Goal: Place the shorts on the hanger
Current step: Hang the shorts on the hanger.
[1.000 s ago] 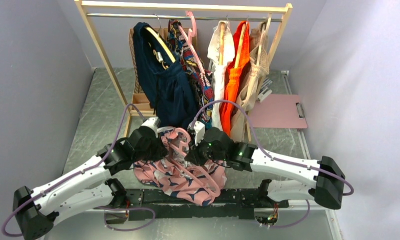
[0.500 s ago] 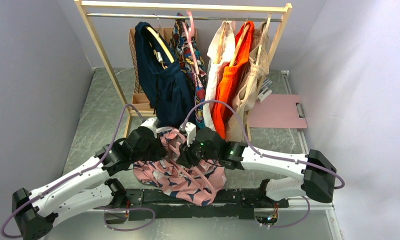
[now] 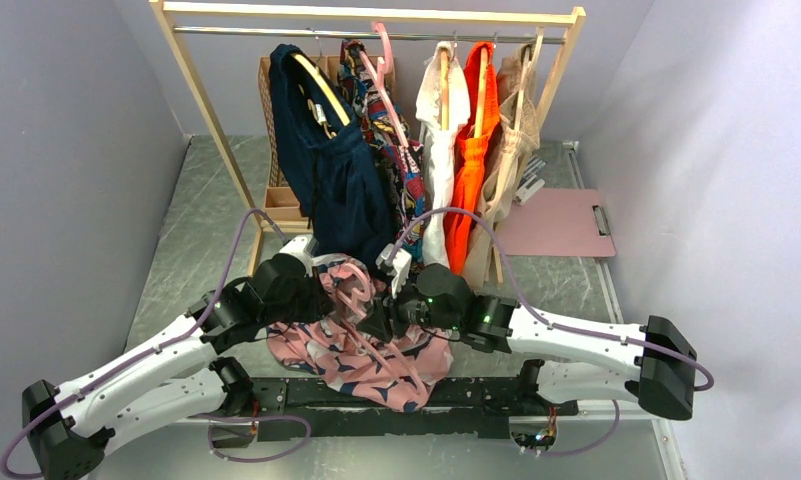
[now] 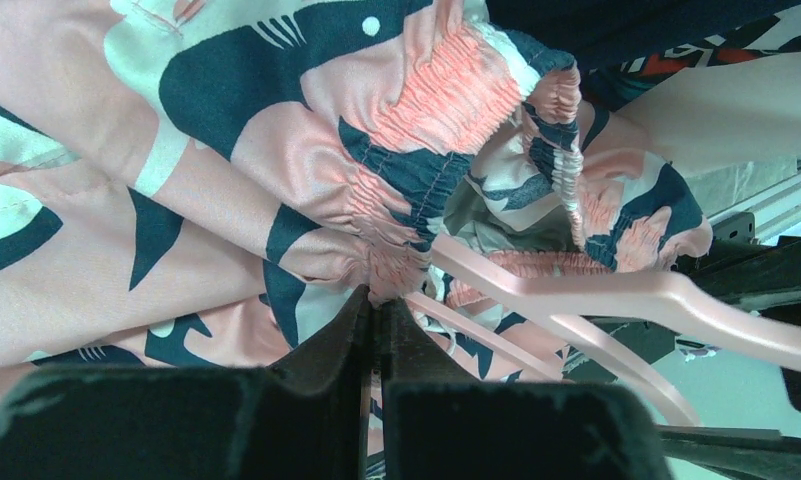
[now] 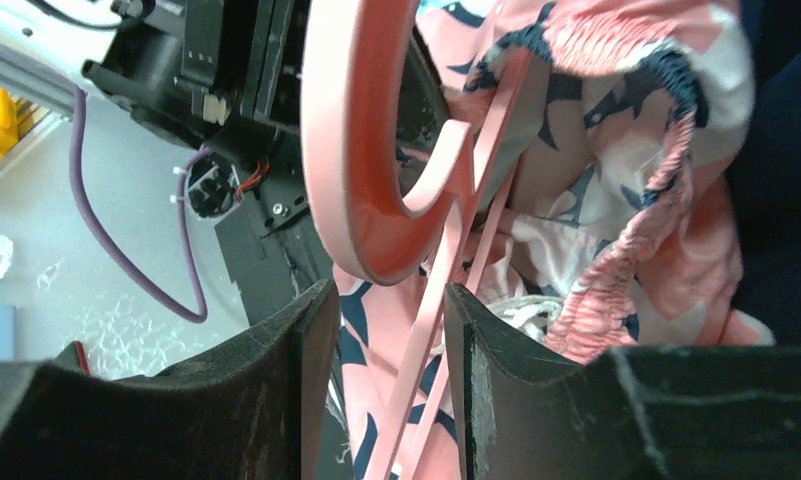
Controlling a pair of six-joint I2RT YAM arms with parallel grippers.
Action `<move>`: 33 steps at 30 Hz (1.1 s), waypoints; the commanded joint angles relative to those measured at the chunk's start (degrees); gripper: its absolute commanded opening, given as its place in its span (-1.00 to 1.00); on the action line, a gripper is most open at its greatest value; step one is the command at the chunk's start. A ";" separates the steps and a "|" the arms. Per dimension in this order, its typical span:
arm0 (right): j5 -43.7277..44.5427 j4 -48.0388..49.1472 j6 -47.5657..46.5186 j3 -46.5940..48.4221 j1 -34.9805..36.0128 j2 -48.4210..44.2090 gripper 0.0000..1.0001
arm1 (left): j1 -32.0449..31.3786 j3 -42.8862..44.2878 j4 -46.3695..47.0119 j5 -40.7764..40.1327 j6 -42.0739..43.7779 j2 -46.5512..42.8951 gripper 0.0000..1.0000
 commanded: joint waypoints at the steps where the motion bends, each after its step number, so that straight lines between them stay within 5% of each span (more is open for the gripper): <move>1: 0.83 0.56 0.76 -1.40 2.60 -0.35 -0.07 | 0.24 0.41 -0.30 1.25 -0.38 -0.82 -0.86; 22: 27.52 0.27 0.78 5.74 11.87 7.21 -0.04 | 0.21 0.17 -0.80 1.27 -0.73 -2.03 -0.86; 33: 25.65 2.75 0.27 8.33 11.86 12.54 -0.50 | 0.21 0.58 -1.62 1.06 -0.64 -2.87 -0.86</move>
